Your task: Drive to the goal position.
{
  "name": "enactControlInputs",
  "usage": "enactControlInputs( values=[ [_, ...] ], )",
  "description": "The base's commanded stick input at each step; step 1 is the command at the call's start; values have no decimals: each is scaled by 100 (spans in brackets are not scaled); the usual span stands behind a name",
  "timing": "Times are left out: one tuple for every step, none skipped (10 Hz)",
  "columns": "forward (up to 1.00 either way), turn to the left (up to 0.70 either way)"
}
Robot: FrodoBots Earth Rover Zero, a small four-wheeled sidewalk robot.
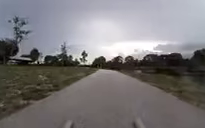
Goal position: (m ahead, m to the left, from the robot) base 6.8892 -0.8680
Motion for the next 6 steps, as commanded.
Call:
enactControlInputs(
  values=[
    [100, 0],
    [100, 0],
    [100, 0],
    [100, 0],
    [100, 0],
    [100, 0]
  ],
)
